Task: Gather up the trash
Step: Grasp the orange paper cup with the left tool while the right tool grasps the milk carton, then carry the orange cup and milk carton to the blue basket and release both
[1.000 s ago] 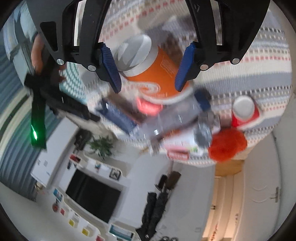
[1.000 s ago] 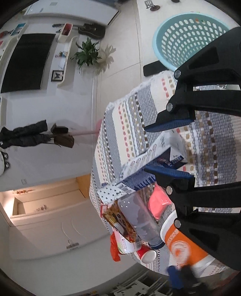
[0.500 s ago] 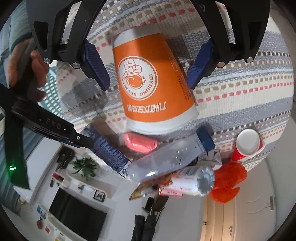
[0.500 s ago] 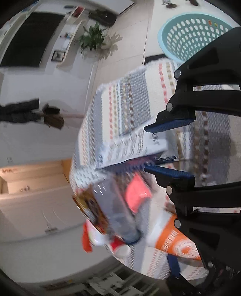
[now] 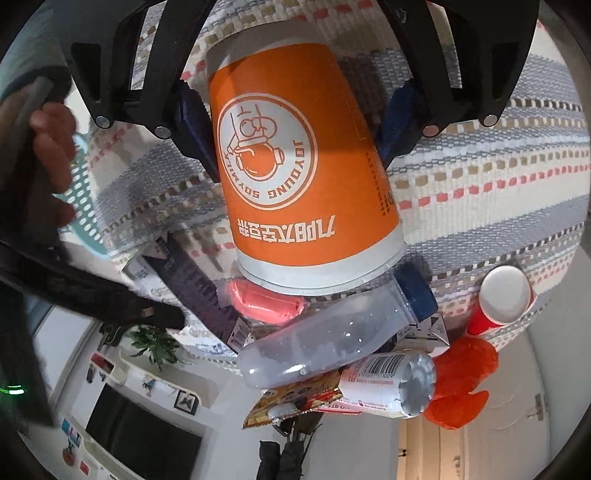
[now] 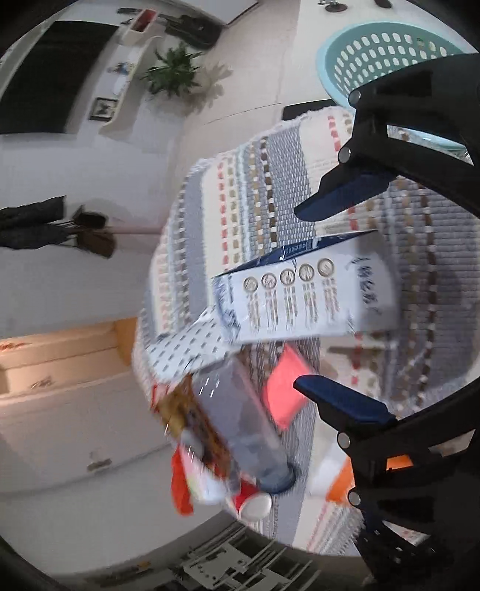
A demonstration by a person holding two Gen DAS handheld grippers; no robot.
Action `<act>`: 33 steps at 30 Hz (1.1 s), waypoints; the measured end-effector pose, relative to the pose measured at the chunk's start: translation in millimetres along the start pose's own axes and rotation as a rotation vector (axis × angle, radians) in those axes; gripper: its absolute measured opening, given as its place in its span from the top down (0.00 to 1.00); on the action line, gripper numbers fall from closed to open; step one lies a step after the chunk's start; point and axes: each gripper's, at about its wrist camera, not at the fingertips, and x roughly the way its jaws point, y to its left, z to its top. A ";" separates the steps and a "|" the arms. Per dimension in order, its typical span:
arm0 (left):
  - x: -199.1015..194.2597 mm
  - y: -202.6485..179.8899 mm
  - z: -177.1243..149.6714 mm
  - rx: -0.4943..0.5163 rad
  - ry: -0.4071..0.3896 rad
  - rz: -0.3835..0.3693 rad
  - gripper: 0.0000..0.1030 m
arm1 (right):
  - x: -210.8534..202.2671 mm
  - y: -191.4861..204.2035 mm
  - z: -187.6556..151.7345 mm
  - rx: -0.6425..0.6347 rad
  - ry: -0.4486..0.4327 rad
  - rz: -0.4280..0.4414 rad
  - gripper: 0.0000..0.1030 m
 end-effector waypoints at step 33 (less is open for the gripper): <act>26.4 -234.0 49.8 0.321 -0.049 -0.402 0.27 | -140.5 -218.3 -113.7 0.540 -0.145 -0.349 0.45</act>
